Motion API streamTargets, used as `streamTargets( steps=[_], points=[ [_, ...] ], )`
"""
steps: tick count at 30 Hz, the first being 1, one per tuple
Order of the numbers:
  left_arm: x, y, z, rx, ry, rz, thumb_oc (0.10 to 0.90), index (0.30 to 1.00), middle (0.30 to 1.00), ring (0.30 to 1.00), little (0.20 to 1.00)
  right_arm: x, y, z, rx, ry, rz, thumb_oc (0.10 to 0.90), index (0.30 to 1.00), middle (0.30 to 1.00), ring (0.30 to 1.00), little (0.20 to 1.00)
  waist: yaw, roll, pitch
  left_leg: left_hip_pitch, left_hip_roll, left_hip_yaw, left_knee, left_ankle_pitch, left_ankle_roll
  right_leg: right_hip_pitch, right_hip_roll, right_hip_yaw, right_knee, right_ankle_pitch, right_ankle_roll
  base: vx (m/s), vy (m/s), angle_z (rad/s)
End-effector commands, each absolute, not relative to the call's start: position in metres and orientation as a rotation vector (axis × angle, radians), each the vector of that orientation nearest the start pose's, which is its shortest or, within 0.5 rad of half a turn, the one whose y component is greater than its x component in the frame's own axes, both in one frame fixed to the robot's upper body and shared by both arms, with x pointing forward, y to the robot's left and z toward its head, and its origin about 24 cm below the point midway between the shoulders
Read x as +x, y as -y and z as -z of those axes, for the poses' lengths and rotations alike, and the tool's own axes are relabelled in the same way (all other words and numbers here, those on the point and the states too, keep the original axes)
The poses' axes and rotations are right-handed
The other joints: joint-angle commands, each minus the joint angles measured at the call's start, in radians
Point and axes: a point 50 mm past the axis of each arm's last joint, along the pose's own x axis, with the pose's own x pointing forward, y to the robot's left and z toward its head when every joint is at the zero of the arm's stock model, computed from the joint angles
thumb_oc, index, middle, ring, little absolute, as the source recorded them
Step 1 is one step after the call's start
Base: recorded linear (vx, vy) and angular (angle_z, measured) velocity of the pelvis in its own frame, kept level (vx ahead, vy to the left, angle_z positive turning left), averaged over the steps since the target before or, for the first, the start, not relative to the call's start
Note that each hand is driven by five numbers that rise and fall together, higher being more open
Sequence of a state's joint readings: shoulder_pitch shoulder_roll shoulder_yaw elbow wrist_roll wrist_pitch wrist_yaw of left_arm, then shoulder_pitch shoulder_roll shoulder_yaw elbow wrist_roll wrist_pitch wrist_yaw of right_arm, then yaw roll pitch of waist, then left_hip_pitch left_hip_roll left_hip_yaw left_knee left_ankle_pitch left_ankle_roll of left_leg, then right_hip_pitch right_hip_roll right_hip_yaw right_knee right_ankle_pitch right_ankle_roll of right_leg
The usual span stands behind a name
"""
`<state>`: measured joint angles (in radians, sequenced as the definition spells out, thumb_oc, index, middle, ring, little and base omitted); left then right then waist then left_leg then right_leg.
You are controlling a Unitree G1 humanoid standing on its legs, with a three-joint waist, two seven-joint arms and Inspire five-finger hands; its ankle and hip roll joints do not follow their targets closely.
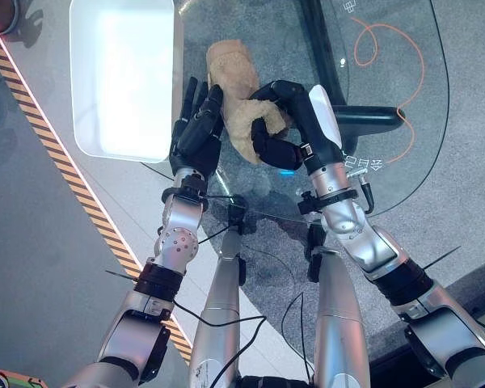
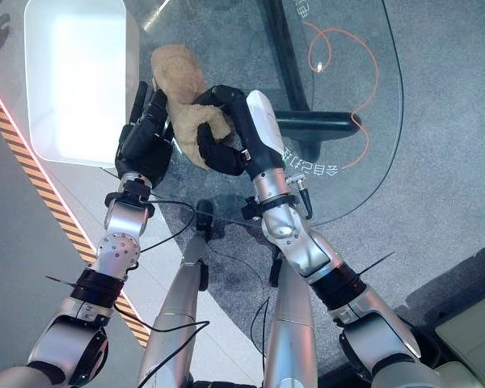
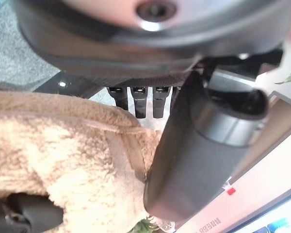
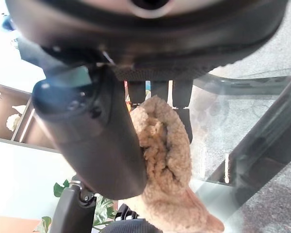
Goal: Wipe the table with a cloth and put it in the basket.
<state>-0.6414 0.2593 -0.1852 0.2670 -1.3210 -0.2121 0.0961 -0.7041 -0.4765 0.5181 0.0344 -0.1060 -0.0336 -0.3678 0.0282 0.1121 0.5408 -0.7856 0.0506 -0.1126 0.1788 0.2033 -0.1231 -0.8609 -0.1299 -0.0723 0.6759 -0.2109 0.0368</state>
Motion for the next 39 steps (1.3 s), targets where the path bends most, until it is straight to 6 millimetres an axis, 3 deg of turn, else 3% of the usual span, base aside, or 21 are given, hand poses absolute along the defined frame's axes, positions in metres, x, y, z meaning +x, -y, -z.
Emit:
streamTargets(
  steps=[1,24,39],
  points=[
    [0.345,-0.129,-0.243,-1.001,0.548,0.421,0.800,0.900,0.900,0.900,0.900,0.267,0.039,-0.281,-0.455,1.180,-0.355,0.100,0.300,0.300,0.300,0.200,-0.006,-0.046,-0.021,0.033,-0.122,0.122,0.102,-0.155,0.115,0.071,0.054,-0.049,-0.306,0.190,0.026,0.00,0.000,0.00],
    [0.343,-0.123,-0.249,-0.951,0.552,0.515,0.800,0.900,0.900,0.900,0.900,0.275,0.034,-0.276,-0.591,1.131,-0.415,0.100,0.300,0.300,0.300,0.200,0.000,-0.049,-0.021,0.029,-0.125,0.119,0.107,-0.158,0.114,0.068,0.051,-0.056,-0.306,0.190,0.028,0.00,0.000,0.00],
    [0.346,-0.115,-0.243,-0.822,0.445,0.590,0.800,0.900,0.900,0.900,0.900,0.273,0.038,-0.283,-0.721,1.221,-0.369,0.100,0.300,0.300,0.300,0.200,-0.002,-0.044,-0.021,0.032,-0.128,0.121,0.113,-0.164,0.119,0.069,0.048,-0.055,-0.309,0.198,0.034,0.00,0.000,0.00]
  ],
)
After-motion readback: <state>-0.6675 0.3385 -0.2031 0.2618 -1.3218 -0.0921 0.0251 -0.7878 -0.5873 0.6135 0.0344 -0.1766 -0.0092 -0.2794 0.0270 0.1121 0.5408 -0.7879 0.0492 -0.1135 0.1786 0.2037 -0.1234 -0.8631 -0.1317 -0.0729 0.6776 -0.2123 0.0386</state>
